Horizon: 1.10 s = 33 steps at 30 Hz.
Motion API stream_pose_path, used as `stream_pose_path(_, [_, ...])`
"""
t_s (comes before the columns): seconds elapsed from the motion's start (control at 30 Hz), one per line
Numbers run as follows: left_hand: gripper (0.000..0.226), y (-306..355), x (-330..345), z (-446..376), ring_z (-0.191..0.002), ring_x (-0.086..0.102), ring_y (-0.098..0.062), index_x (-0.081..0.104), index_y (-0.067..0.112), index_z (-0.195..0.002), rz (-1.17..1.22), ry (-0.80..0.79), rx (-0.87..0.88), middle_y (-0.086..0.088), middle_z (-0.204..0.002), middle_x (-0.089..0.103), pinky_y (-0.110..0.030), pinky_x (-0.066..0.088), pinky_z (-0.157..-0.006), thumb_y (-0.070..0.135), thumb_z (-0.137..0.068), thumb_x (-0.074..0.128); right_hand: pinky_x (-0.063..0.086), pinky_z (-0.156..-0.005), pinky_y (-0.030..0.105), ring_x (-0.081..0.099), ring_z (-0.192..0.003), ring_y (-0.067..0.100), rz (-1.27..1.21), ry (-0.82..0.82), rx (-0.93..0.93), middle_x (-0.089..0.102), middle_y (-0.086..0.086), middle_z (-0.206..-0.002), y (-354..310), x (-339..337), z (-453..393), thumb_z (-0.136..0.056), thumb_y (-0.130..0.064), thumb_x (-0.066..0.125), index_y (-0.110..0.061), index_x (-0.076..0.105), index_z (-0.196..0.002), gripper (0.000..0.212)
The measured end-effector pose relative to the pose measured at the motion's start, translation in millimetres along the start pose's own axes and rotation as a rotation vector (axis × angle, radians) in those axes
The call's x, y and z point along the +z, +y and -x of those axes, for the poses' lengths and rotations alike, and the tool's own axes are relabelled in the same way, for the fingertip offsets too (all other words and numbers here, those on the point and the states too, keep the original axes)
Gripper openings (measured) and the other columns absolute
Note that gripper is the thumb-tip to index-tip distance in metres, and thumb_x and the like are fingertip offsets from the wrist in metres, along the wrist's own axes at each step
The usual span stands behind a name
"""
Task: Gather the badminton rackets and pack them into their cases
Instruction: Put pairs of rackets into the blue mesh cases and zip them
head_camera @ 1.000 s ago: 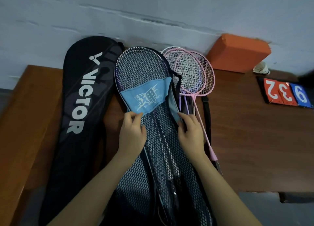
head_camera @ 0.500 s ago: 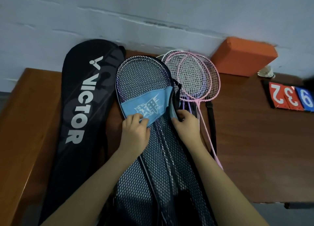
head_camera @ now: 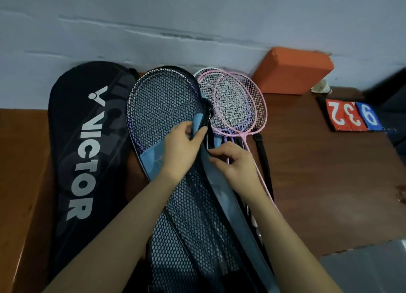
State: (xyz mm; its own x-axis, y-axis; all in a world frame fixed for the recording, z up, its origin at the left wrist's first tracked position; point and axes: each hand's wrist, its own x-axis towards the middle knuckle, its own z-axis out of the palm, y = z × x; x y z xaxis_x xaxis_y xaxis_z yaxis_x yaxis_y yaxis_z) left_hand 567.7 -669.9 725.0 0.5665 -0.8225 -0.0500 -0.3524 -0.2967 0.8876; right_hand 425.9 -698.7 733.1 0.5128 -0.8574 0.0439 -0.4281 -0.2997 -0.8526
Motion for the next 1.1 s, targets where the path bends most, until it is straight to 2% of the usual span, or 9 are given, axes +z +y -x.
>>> stream_pose_path(0.07, [0.019,9.2,-3.0,-3.2,-0.078,0.06,-0.012,0.062,0.014,-0.102,0.093,0.021,-0.042,0.003,-0.083,0.062,-0.014,0.045,-0.066,0.025,-0.086,0.062,0.039,-0.069,0.011,0.054,-0.072,-0.002,-0.014,-0.009,-0.021,0.058,-0.007,-0.075,-2.3,-0.9,-0.7,-0.074,0.005,0.068,-0.002,0.071,-0.087,0.015])
stream_pose_path(0.17, [0.019,14.6,-8.1,-7.2,-0.078,0.062,-0.013,0.063,0.013,-0.104,0.18,0.041,-0.073,0.001,-0.083,0.063,-0.018,0.05,-0.069,0.013,-0.085,0.063,0.038,-0.067,0.01,0.053,-0.07,-0.002,-0.021,-0.021,0.004,0.057,-0.008,-0.076,-6.2,-1.1,-3.8,-0.074,0.004,0.068,-0.007,0.071,-0.088,0.017])
stream_pose_path(0.3, [0.021,16.9,-19.6,-8.7,-0.082,0.062,-0.009,0.065,0.011,-0.105,0.249,0.038,-0.072,0.001,-0.087,0.065,-0.01,0.05,-0.071,0.01,-0.084,0.064,0.043,-0.071,0.016,0.054,-0.074,0.0,-0.093,0.019,0.099,0.065,-0.001,-0.091,-15.6,0.1,-14.6,-0.086,-0.01,0.064,-0.013,0.069,-0.103,0.018])
stream_pose_path(0.4, [0.023,19.0,-28.4,-7.6,-0.081,0.064,-0.008,0.066,0.01,-0.106,0.273,0.03,-0.063,0.001,-0.088,0.067,-0.016,0.053,-0.074,0.01,-0.083,0.066,0.044,-0.08,0.018,0.057,-0.089,0.009,0.013,0.005,0.079,0.064,0.003,-0.102,-25.6,5.1,-37.8,-0.092,-0.015,0.056,-0.01,0.064,-0.115,0.025])
stream_pose_path(0.57, [0.029,23.3,-40.6,-4.0,-0.074,0.063,-0.014,0.062,0.017,-0.109,0.29,0.06,-0.05,0.002,-0.081,0.064,-0.027,0.054,-0.075,0.009,-0.082,0.067,0.049,-0.085,0.038,0.058,-0.098,0.026,0.029,0.063,0.085,0.061,0.011,-0.111,-35.6,16.3,-73.2,-0.091,-0.012,0.053,-0.008,0.055,-0.127,0.036])
stream_pose_path(0.67, [0.03,23.0,-46.1,-2.7,-0.075,0.063,-0.017,0.062,0.019,-0.11,0.289,0.047,-0.029,-0.004,-0.084,0.064,-0.03,0.055,-0.078,0.007,-0.082,0.066,0.049,-0.086,0.029,0.058,-0.1,0.015,-0.104,0.147,0.071,0.059,0.004,-0.117,-42.5,15.9,-82.0,-0.09,-0.007,0.055,-0.013,0.048,-0.131,0.043])
stream_pose_path(0.77, [0.031,22.2,-50.1,-2.0,-0.074,0.061,-0.016,0.062,0.017,-0.11,0.313,0.045,-0.024,-0.003,-0.082,0.062,-0.028,0.054,-0.078,0.005,-0.082,0.066,0.048,-0.081,0.02,0.057,-0.09,0.006,-0.181,0.2,0.029,0.06,0.001,-0.112,-46.8,13.8,-85.2,-0.085,-0.002,0.061,-0.012,0.051,-0.117,0.035])
stream_pose_path(0.9, [0.03,23.7,-52.8,-1.9,-0.066,0.057,0.002,0.062,0.021,-0.103,0.377,0.021,-0.013,0.002,-0.077,0.059,-0.013,0.051,-0.072,0.0,-0.081,0.065,0.045,-0.071,0.009,0.057,-0.08,0.0,-0.035,0.149,-0.002,0.063,-0.007,-0.096,-48.3,14.5,-93.2,-0.083,-0.006,0.065,-0.013,0.06,-0.106,0.024])
stream_pose_path(1.1, [0.028,21.4,-53.7,-3.3,-0.063,0.055,0.008,0.063,0.016,-0.106,0.387,0.025,-0.003,0.006,-0.076,0.057,-0.007,0.047,-0.067,0.0,-0.082,0.064,0.051,-0.075,0.043,0.061,-0.076,0.021,0.242,0.229,-0.196,0.066,0.006,-0.086,-40.7,14.0,-96.5,-0.081,-0.009,0.065,-0.007,0.071,-0.093,0.013])
